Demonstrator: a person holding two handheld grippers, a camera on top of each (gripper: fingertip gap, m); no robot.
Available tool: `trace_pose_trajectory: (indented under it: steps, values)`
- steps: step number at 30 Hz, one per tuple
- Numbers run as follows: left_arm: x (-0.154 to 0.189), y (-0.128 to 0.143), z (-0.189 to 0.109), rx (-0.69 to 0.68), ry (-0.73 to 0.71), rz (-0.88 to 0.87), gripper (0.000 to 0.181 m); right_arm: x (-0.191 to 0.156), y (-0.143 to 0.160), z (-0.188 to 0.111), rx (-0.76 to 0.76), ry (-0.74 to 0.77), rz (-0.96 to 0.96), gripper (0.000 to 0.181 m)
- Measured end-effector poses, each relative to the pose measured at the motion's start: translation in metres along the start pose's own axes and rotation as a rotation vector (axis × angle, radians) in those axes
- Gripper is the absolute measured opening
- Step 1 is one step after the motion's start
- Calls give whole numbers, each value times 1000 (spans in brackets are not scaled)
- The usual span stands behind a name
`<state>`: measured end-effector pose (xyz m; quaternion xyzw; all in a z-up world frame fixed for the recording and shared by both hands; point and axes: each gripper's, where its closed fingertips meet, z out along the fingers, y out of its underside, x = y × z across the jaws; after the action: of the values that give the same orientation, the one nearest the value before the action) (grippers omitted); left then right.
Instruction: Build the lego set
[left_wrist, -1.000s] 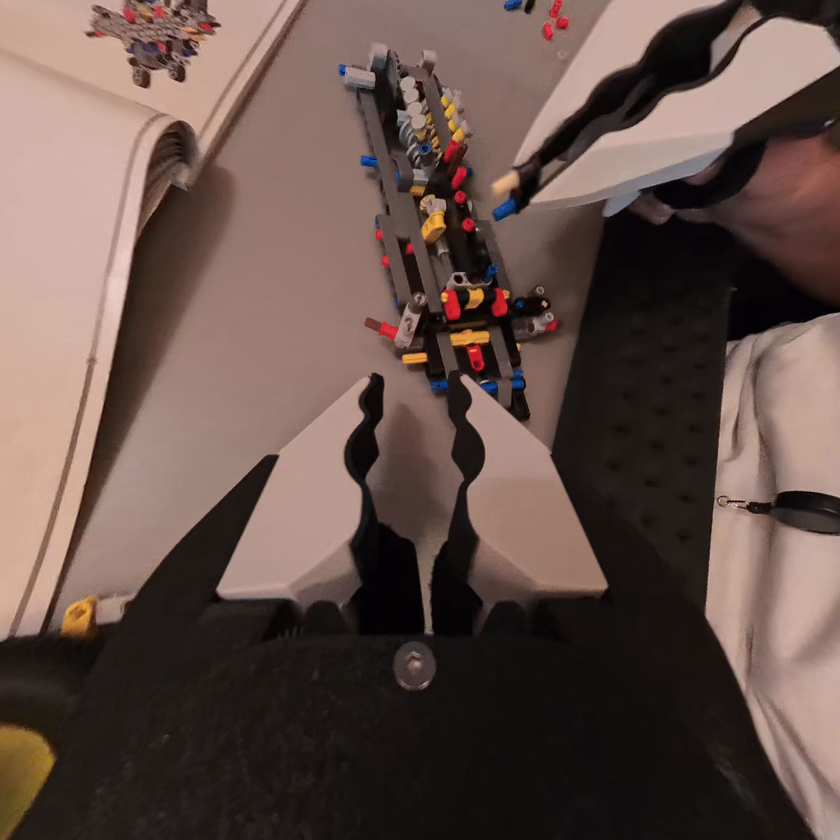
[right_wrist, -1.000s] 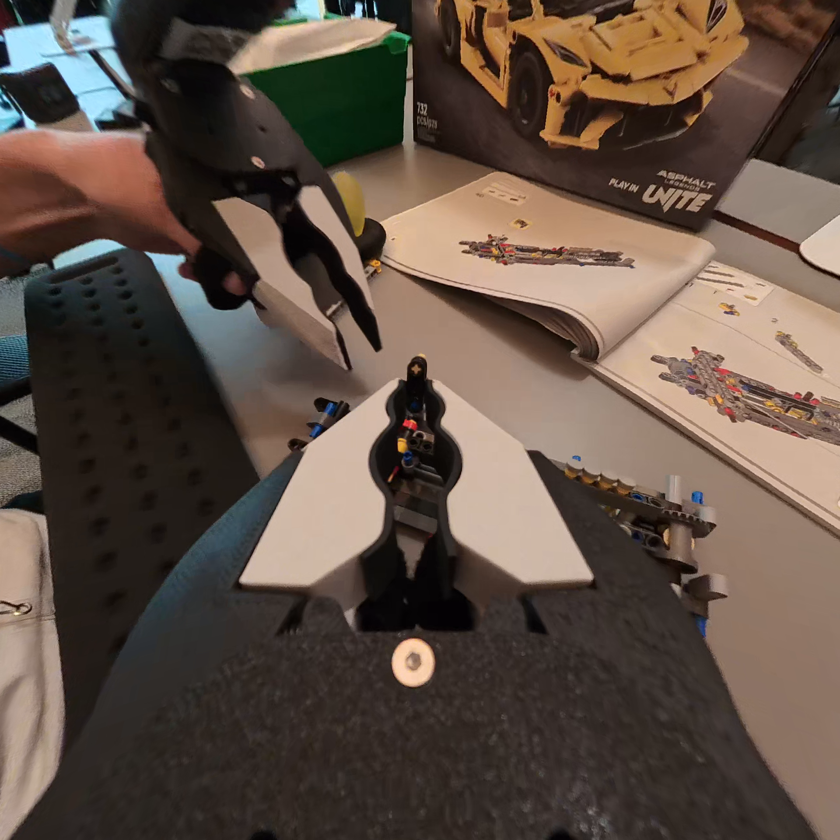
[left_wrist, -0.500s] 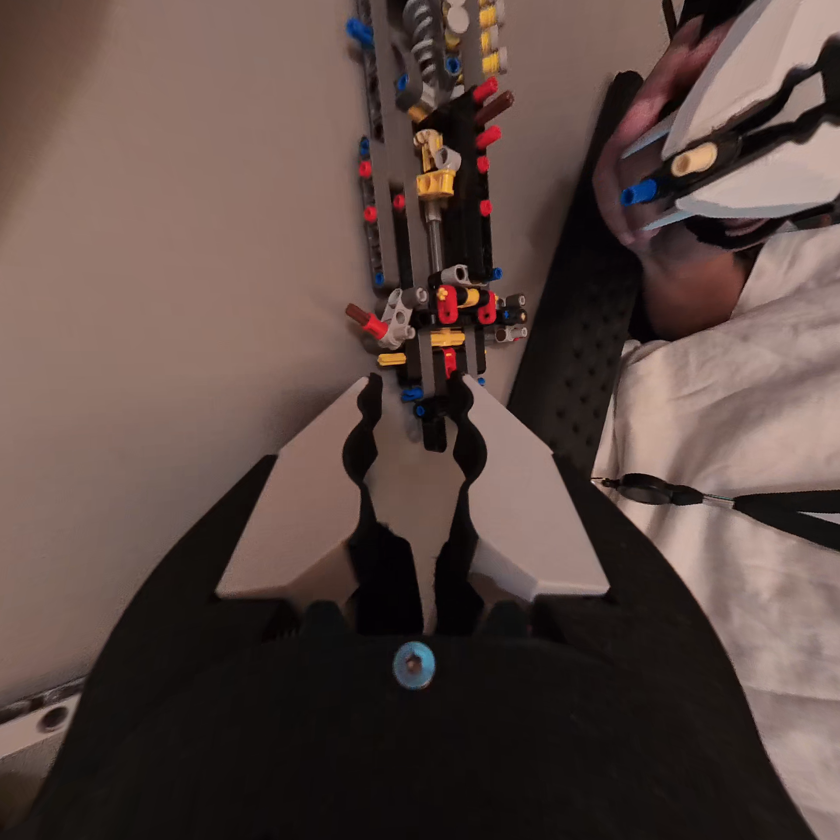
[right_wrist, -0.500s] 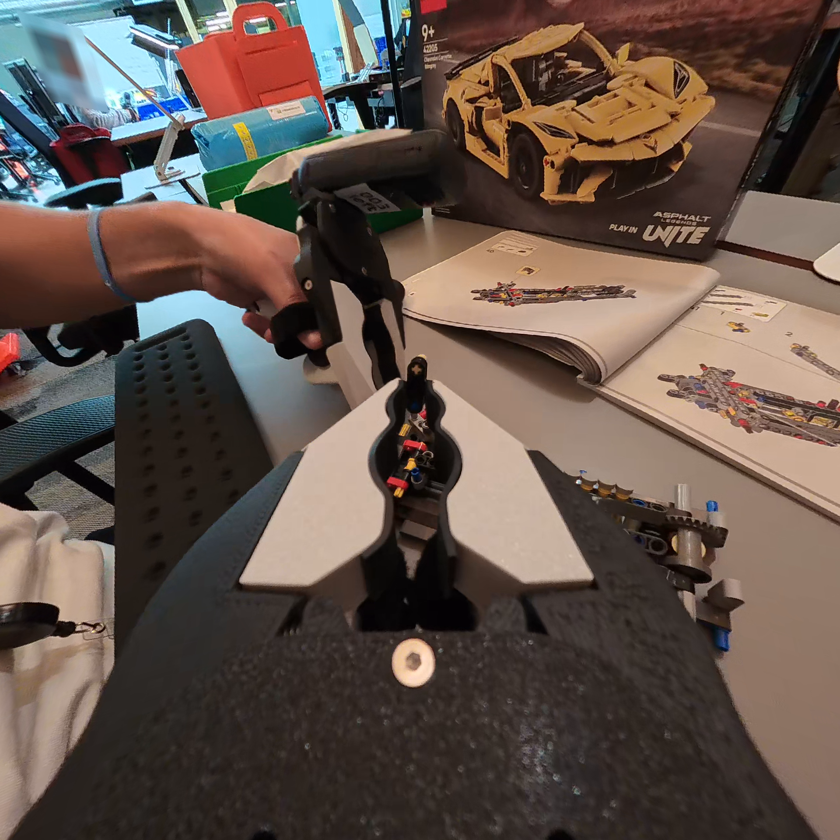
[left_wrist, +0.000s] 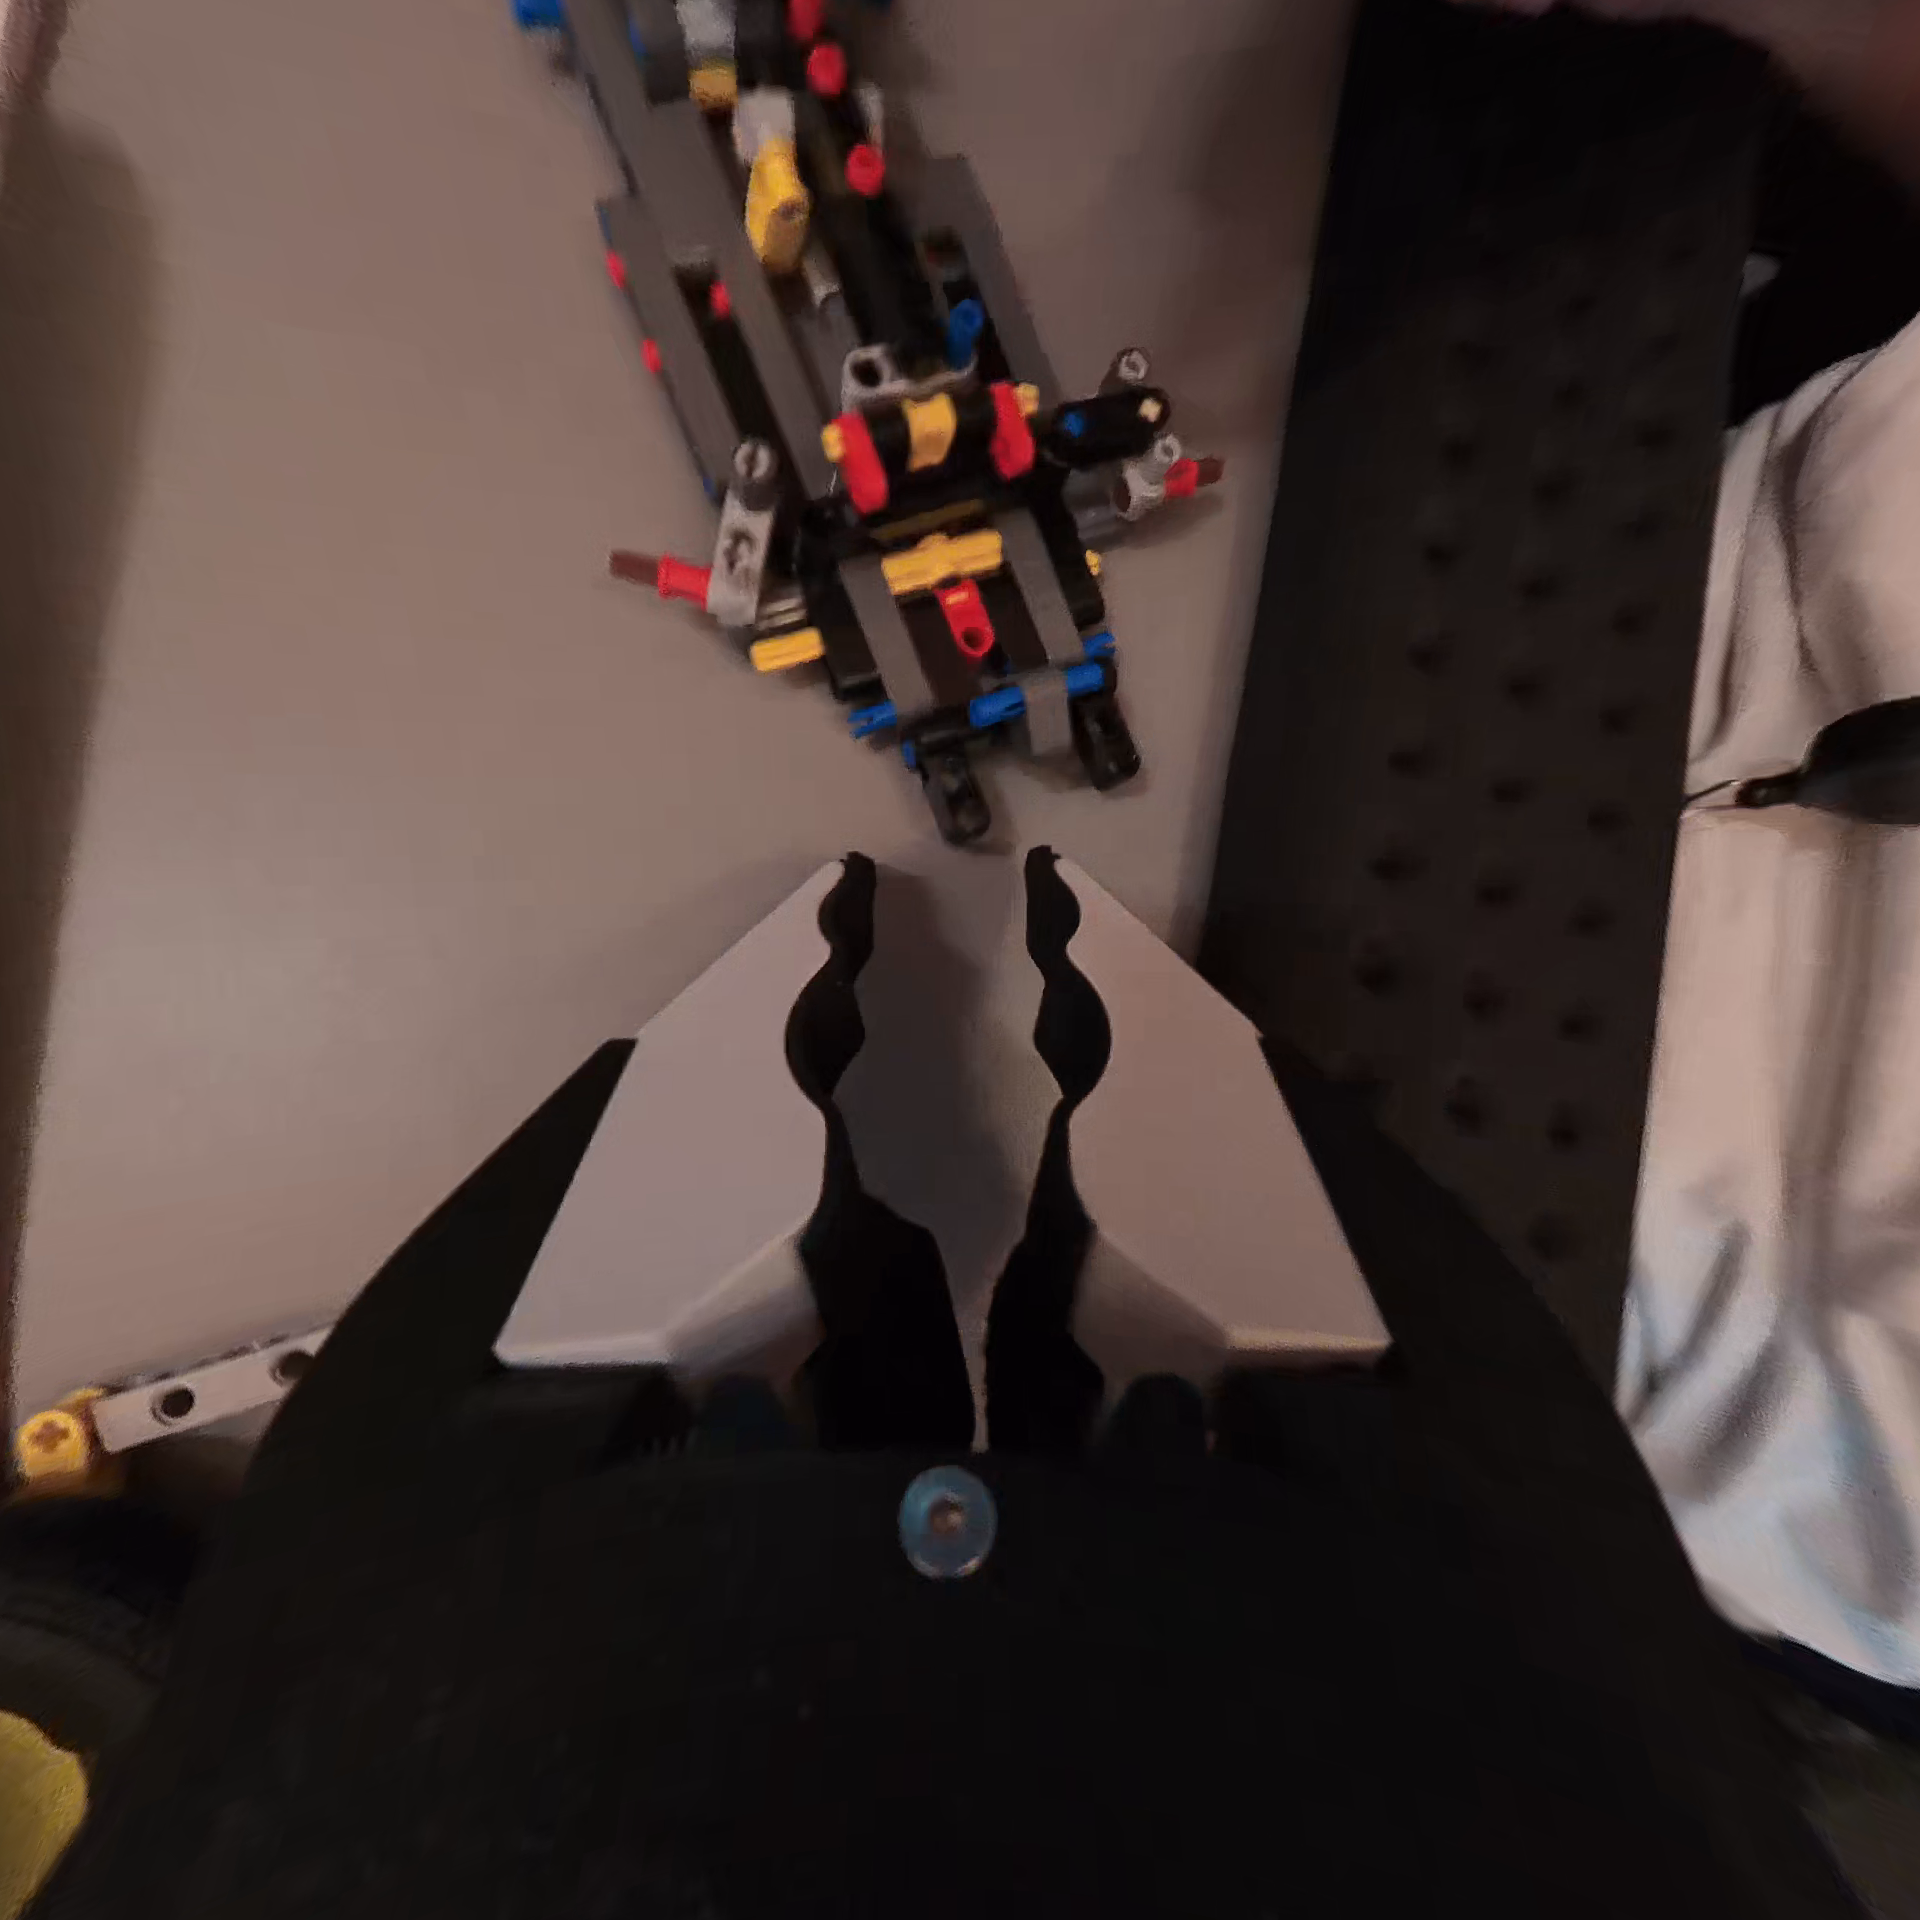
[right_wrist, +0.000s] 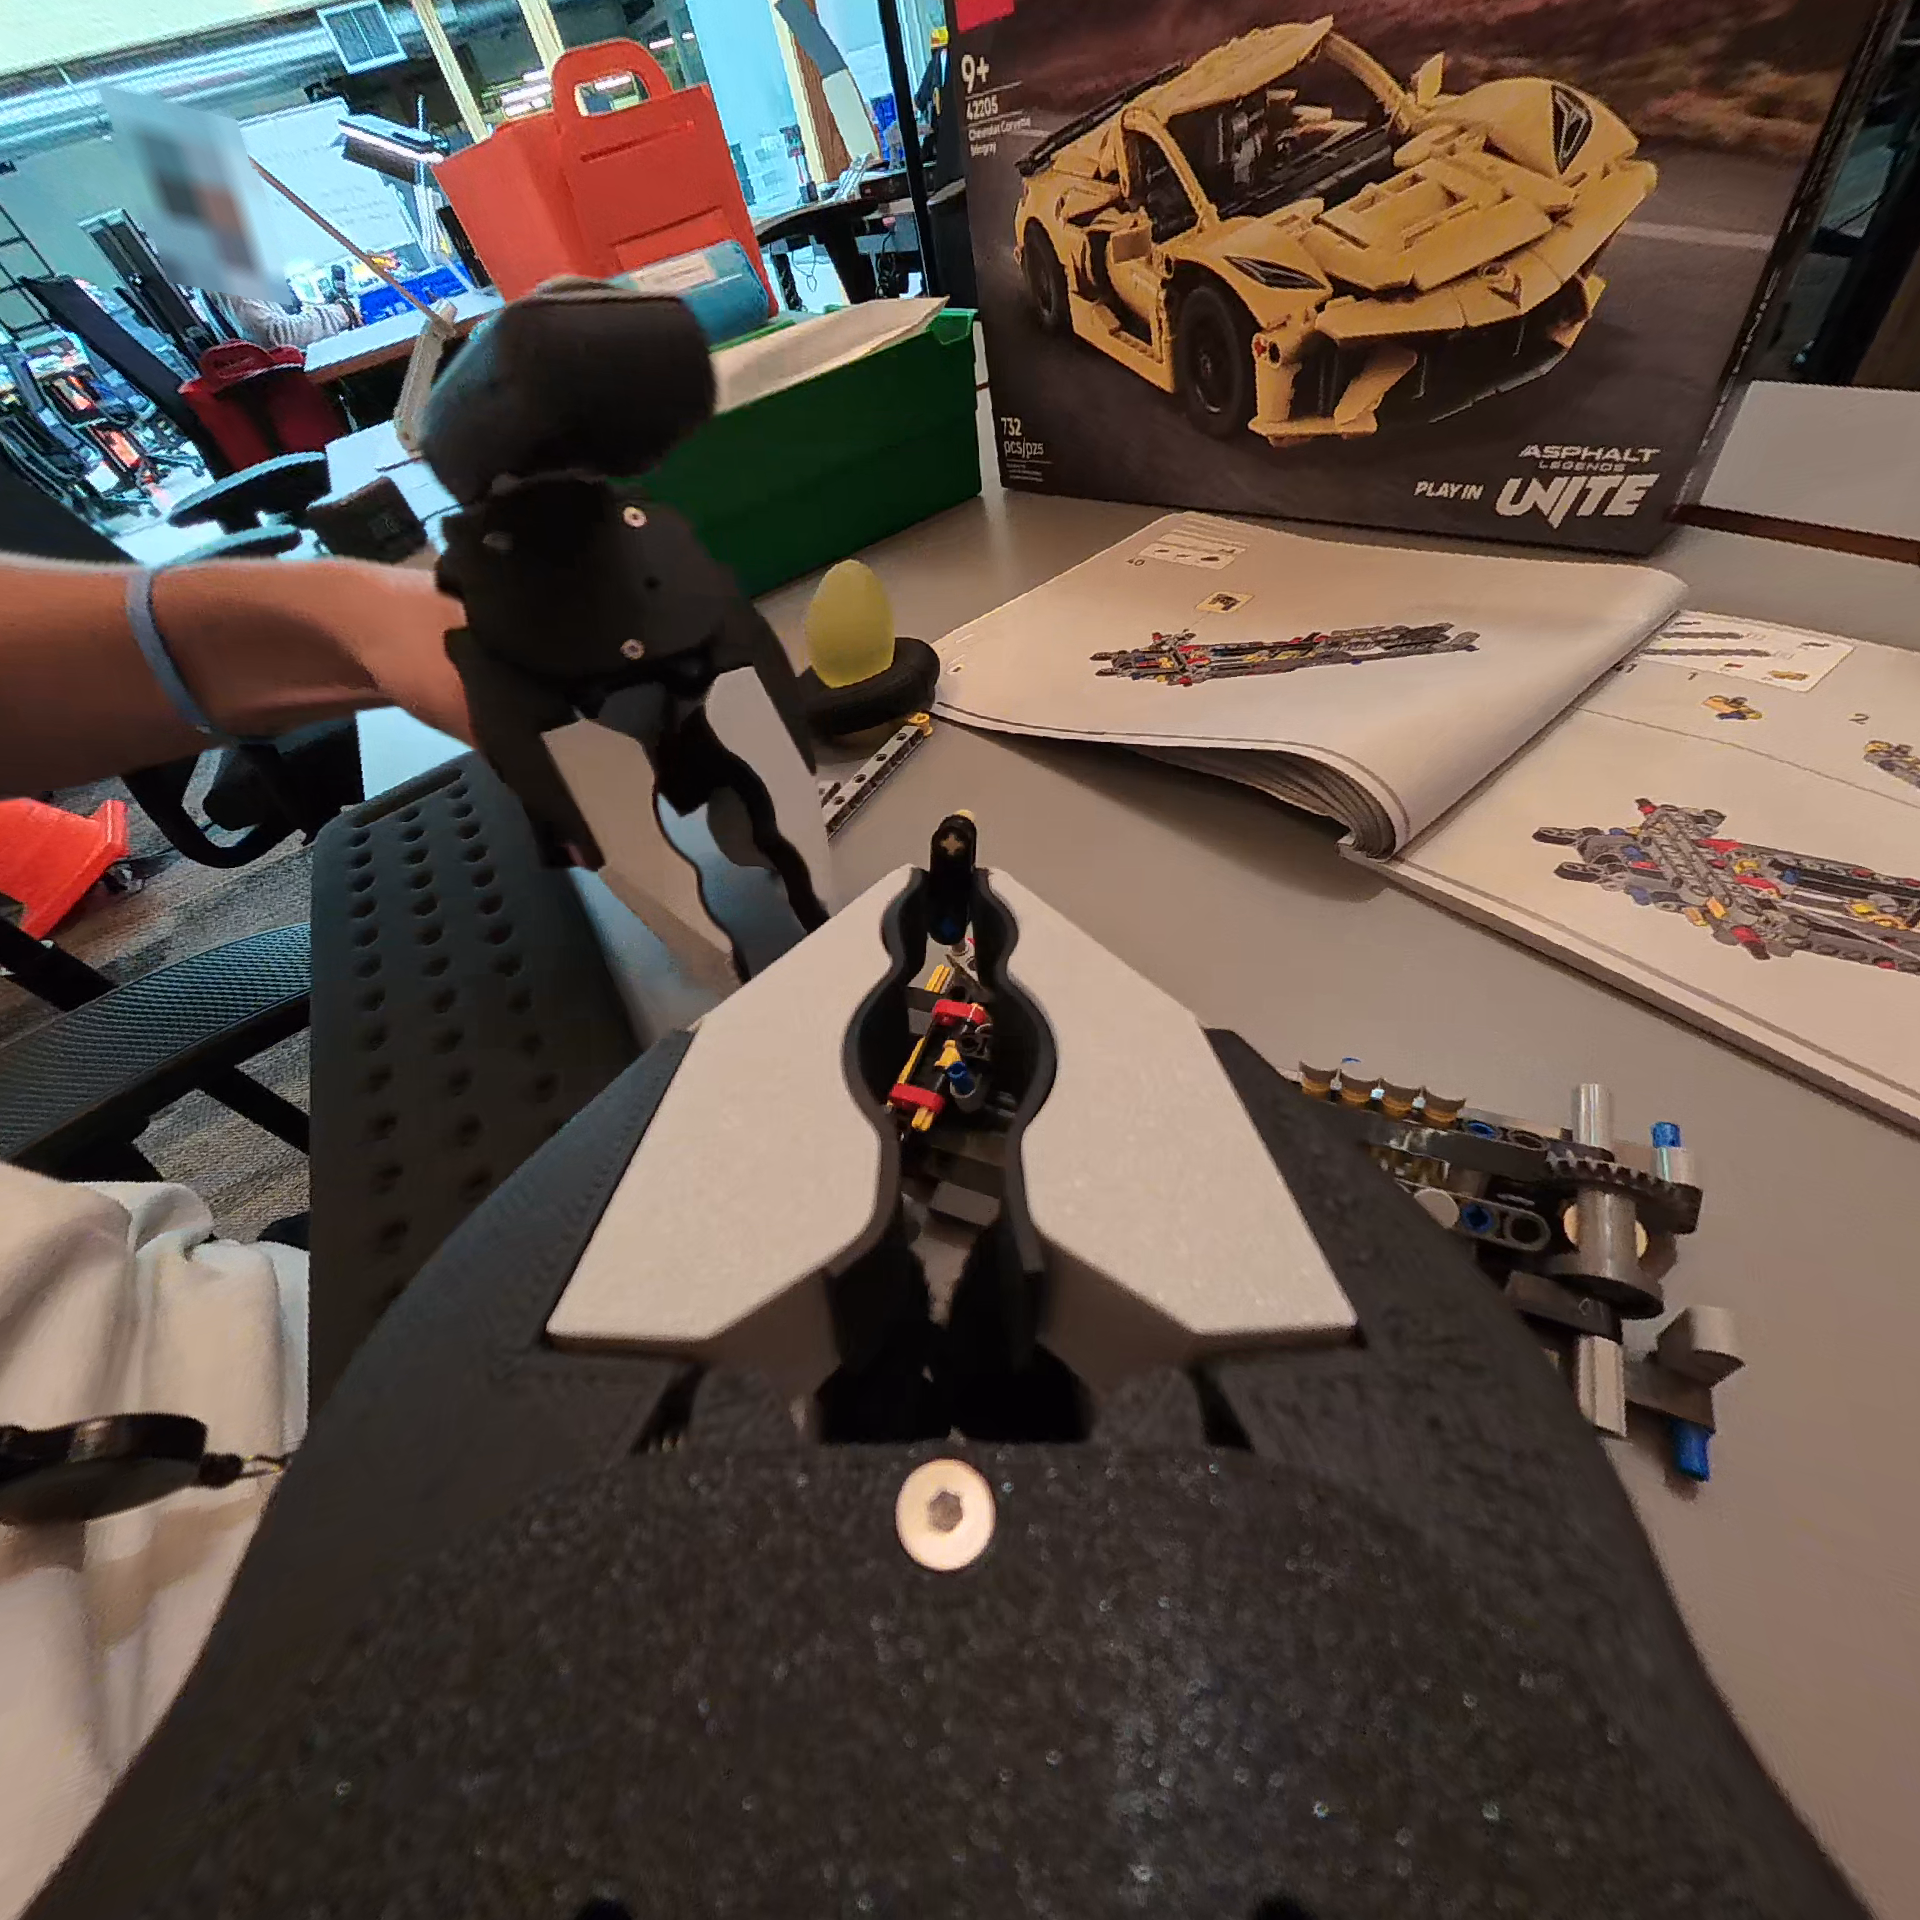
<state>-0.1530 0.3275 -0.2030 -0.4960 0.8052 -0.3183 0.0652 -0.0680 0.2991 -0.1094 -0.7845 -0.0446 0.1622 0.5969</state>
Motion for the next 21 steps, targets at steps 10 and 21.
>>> trace_pose_trajectory:
  steps: [10, 21]
  values:
    - [-22, -26, 9, 77, -323, 260, 7, 5, 1, 1, -10, 21, 8, 7]
    - [-35, -76, -26, 158, -709, 597, 6, 18, 0, -5, 27, 125, 271, 6]
